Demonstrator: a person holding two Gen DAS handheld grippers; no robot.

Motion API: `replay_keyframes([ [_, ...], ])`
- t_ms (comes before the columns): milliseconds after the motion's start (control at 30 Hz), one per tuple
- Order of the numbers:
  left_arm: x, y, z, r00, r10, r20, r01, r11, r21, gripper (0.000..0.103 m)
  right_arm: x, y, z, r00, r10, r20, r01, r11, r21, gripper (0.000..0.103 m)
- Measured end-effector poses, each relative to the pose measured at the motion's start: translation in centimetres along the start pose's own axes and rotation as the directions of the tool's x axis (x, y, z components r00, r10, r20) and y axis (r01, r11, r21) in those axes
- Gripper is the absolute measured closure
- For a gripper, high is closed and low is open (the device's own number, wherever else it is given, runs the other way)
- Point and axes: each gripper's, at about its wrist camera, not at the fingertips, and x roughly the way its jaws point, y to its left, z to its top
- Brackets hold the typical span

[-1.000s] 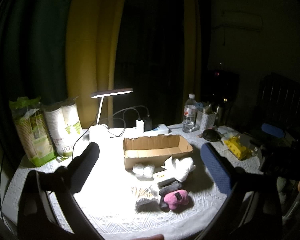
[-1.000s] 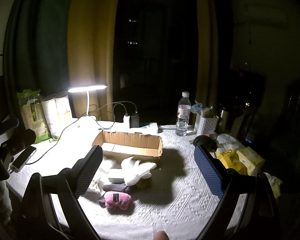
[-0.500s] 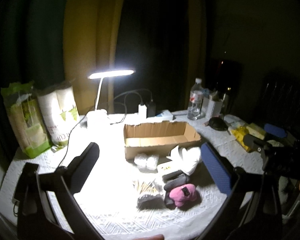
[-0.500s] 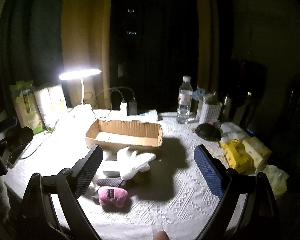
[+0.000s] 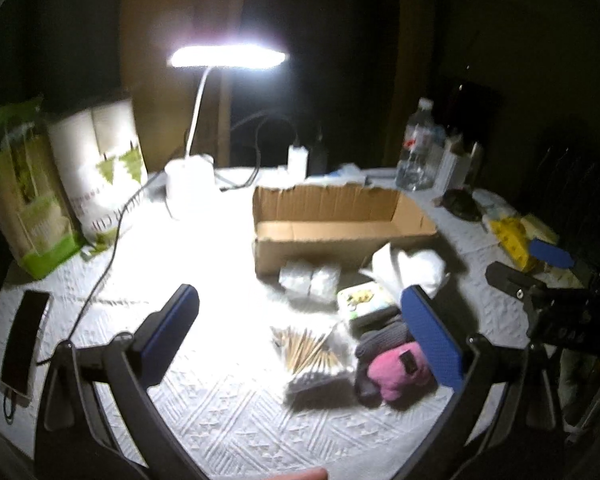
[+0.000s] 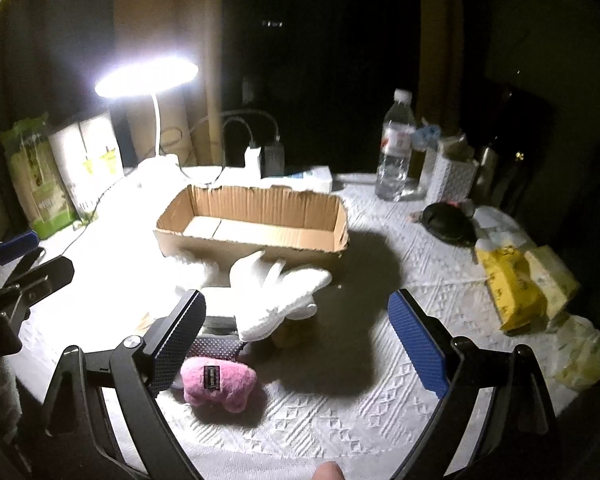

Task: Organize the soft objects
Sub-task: 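Grasp the cotton swab bag with the left tool while the right tool grasps the white paper towel, then lift the swab bag with the left tool while the right tool carries the paper towel toward the box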

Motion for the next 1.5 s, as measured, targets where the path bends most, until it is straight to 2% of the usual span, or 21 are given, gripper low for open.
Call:
replay_keyframes([
  [333,6.4,1.1,-2.1,0.988,0.003,-0.153,-0.005,1.000,-0.012,0.002,5.9,0.0,-0.8,0.994,0.039,-0.102,-0.040,0.999,-0.010,0.009],
  [400,7.5,1.2,-2.5,0.984,0.003,-0.178,-0.006,1.000,-0.016,0.002,6.8,-0.1,-0.8,0.993,0.040,-0.115,-0.042,0.999,-0.008,0.015],
  [633,10.1,0.9,-3.4,0.970,0.005,-0.243,-0.004,1.000,0.005,0.002,9.3,-0.3,-0.5,0.988,0.062,-0.141,-0.062,0.998,0.001,0.016],
  [800,11.5,0.1,-4.0,0.961,0.017,-0.275,-0.006,0.999,0.039,0.002,10.7,-0.5,-0.1,0.984,0.094,-0.148,-0.090,0.995,0.034,0.023],
  [833,11.7,0.0,-4.1,0.960,0.017,-0.278,-0.005,0.999,0.044,0.004,10.9,-0.4,-0.1,0.983,0.099,-0.153,-0.095,0.995,0.035,0.024],
  [867,11.9,0.0,-4.1,0.959,0.018,-0.284,-0.004,0.999,0.050,0.010,11.1,-0.3,-0.1,0.983,0.104,-0.154,-0.100,0.994,0.035,0.030],
  [933,12.2,0.0,-4.2,0.956,0.018,-0.291,-0.001,0.998,0.058,0.014,11.6,-0.2,-0.2,0.980,0.121,-0.158,-0.117,0.992,0.036,0.036],
  [1000,12.4,-0.2,-4.3,0.955,0.023,-0.297,-0.001,0.997,0.074,0.019,11.9,-0.1,-0.4,0.980,0.117,-0.162,-0.113,0.993,0.033,0.052],
  [1067,12.6,-0.4,-4.5,0.952,0.018,-0.307,0.009,0.996,0.085,0.032,12.0,-0.1,-0.5,0.979,0.123,-0.160,-0.119,0.992,0.035,0.061],
  [1100,12.6,-0.5,-4.6,0.950,0.019,-0.310,0.010,0.996,0.090,0.033,12.1,-0.2,-0.6,0.979,0.125,-0.160,-0.121,0.992,0.032,0.071],
  [1200,12.5,-0.7,-4.7,0.952,0.017,-0.305,0.014,0.995,0.098,0.043,11.7,-0.3,-0.8,0.980,0.129,-0.150,-0.128,0.992,0.022,0.088],
  [1267,12.3,-0.7,-4.8,0.952,0.005,-0.307,0.023,0.996,0.088,0.052,11.1,-0.6,-0.8,0.983,0.128,-0.130,-0.127,0.992,0.018,0.089],
  [1500,11.3,-1.2,-5.0,0.956,-0.011,-0.293,0.038,0.995,0.088,0.061,7.9,-2.6,-0.7,0.991,0.117,-0.069,-0.115,0.993,0.031,0.089],
])
